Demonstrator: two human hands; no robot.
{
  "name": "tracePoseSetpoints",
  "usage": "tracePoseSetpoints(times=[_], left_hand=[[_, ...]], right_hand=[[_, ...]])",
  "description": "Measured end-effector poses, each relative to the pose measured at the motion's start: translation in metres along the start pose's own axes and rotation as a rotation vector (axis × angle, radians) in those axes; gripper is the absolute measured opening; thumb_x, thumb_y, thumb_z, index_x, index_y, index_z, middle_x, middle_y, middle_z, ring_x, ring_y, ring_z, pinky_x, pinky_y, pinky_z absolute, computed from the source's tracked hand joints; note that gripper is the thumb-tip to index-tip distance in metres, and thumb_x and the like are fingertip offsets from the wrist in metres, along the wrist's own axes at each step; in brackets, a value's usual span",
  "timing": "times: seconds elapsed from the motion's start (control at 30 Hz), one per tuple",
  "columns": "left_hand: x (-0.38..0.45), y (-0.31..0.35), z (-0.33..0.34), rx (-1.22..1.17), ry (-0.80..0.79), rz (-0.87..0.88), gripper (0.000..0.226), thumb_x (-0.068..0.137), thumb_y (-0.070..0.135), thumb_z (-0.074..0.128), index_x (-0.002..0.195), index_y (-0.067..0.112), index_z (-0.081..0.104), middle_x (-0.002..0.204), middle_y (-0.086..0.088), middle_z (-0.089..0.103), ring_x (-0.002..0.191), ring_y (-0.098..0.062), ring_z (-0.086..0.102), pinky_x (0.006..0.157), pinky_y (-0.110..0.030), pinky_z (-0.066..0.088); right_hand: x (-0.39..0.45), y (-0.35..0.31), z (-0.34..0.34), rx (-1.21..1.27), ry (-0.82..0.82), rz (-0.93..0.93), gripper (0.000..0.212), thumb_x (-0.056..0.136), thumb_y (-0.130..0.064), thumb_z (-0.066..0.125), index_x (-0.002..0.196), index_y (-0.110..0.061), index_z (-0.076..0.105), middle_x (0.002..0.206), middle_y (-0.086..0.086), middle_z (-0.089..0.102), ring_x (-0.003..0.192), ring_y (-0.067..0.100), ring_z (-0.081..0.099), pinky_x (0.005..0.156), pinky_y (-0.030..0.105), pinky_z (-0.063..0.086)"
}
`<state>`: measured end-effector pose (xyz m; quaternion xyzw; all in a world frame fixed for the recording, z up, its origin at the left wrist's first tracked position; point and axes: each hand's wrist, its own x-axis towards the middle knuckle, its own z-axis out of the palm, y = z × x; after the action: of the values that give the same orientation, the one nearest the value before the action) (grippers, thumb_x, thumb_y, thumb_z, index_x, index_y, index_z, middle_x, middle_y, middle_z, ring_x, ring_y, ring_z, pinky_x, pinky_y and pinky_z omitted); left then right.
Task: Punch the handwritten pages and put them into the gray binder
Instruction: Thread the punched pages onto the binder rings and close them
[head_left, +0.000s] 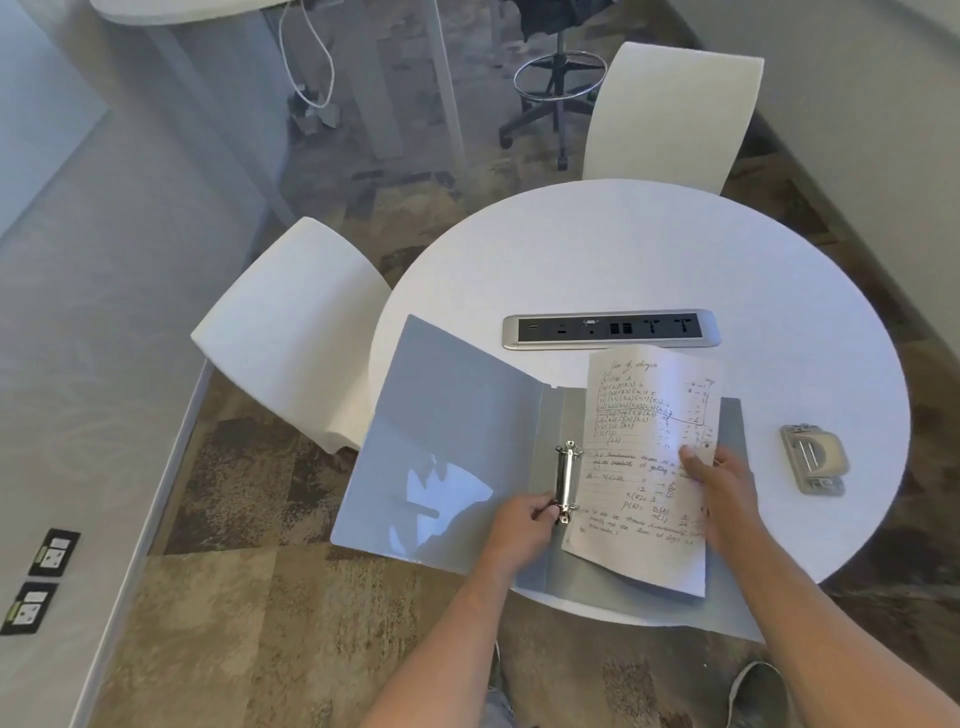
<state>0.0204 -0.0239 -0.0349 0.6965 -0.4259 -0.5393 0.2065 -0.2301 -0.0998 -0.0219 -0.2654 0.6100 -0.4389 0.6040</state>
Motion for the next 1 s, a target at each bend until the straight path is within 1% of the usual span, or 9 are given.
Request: tracePoseSetpoints(times=[0.07, 0.13, 0.27, 0.4, 0.53, 0.7, 0.77, 0.87, 1.0], left_hand=[[-0.004, 0.004, 0.01, -0.056, -0.013, -0.039, 0.031, 0.105, 0.018, 0.051, 0.123, 0.032, 0.071, 0.108, 0.022, 0.07, 0.098, 0.011, 0.058, 0.09, -0.013, 0.045], [-0.006, 0.005, 0.018, -0.111, -0.023, -0.098, 0.03, 0.105, 0.017, 0.051, 0.125, 0.027, 0.07, 0.11, 0.014, 0.072, 0.106, -0.001, 0.064, 0.098, -0.023, 0.048], [-0.007, 0.017, 0.022, -0.266, -0.033, -0.21, 0.024, 0.108, 0.026, 0.044, 0.107, 0.02, 0.068, 0.111, -0.005, 0.076, 0.096, -0.013, 0.071, 0.091, -0.034, 0.053], [-0.005, 0.037, 0.017, -0.308, -0.051, -0.246, 0.05, 0.107, 0.051, 0.033, 0.099, 0.016, 0.067, 0.09, 0.0, 0.075, 0.082, -0.015, 0.069, 0.079, -0.033, 0.052], [-0.008, 0.054, 0.005, -0.221, -0.024, -0.029, 0.027, 0.101, 0.044, 0.054, 0.115, 0.03, 0.072, 0.119, 0.003, 0.075, 0.106, -0.012, 0.07, 0.094, -0.041, 0.056], [-0.026, 0.071, -0.019, -0.89, -0.144, -0.001, 0.089, 0.094, 0.076, 0.017, 0.141, 0.013, 0.059, 0.135, -0.021, 0.065, 0.122, -0.038, 0.065, 0.106, -0.062, 0.047], [-0.036, 0.078, -0.026, -0.759, -0.042, 0.009, 0.076, 0.098, 0.071, 0.032, 0.139, 0.013, 0.06, 0.131, -0.017, 0.069, 0.12, -0.036, 0.067, 0.105, -0.061, 0.048], [-0.041, 0.086, -0.035, -0.452, 0.167, 0.039, 0.03, 0.093, 0.03, 0.073, 0.118, 0.014, 0.07, 0.121, -0.008, 0.074, 0.114, -0.029, 0.07, 0.098, -0.043, 0.056], [-0.05, 0.095, -0.046, -0.359, 0.264, 0.056, 0.017, 0.097, 0.018, 0.068, 0.113, 0.014, 0.075, 0.109, -0.004, 0.078, 0.099, -0.022, 0.075, 0.094, -0.048, 0.059]], right_hand=[[-0.002, -0.002, 0.0, 0.056, -0.089, 0.015, 0.014, 0.099, -0.008, 0.063, 0.111, -0.011, 0.07, 0.102, 0.01, 0.08, 0.087, 0.028, 0.079, 0.066, 0.042, 0.064], [-0.003, -0.005, 0.0, 0.08, -0.16, 0.004, 0.017, 0.098, -0.007, 0.061, 0.113, -0.009, 0.07, 0.104, 0.014, 0.08, 0.086, 0.03, 0.079, 0.064, 0.04, 0.064], [-0.002, -0.014, -0.006, 0.109, -0.332, 0.007, 0.033, 0.092, -0.005, 0.062, 0.124, -0.005, 0.067, 0.112, 0.016, 0.078, 0.096, 0.033, 0.077, 0.073, 0.044, 0.064], [-0.001, -0.019, -0.016, 0.197, -0.444, 0.047, 0.045, 0.087, -0.009, 0.063, 0.132, -0.003, 0.064, 0.122, 0.02, 0.074, 0.106, 0.036, 0.074, 0.084, 0.048, 0.063], [-0.005, -0.012, -0.012, 0.054, -0.435, 0.082, 0.074, 0.064, -0.034, 0.095, 0.125, -0.002, 0.069, 0.121, 0.025, 0.073, 0.1, 0.041, 0.075, 0.082, 0.052, 0.063], [-0.011, -0.004, 0.003, -0.109, -0.336, 0.031, 0.087, 0.053, -0.056, 0.097, 0.118, -0.005, 0.07, 0.111, 0.021, 0.077, 0.098, 0.043, 0.076, 0.089, 0.064, 0.058], [-0.014, -0.004, 0.01, -0.168, -0.334, -0.001, 0.085, 0.055, -0.061, 0.094, 0.116, -0.007, 0.071, 0.108, 0.015, 0.079, 0.096, 0.038, 0.077, 0.091, 0.061, 0.059], [-0.016, -0.004, 0.017, -0.217, -0.376, 0.003, 0.063, 0.075, -0.039, 0.087, 0.125, -0.007, 0.065, 0.112, 0.012, 0.078, 0.098, 0.035, 0.077, 0.092, 0.06, 0.058], [-0.026, -0.007, 0.033, -0.591, -0.262, -0.182, 0.085, 0.079, -0.032, 0.09, 0.148, -0.023, 0.042, 0.127, -0.002, 0.055, 0.106, 0.017, 0.06, 0.089, 0.033, 0.052]])
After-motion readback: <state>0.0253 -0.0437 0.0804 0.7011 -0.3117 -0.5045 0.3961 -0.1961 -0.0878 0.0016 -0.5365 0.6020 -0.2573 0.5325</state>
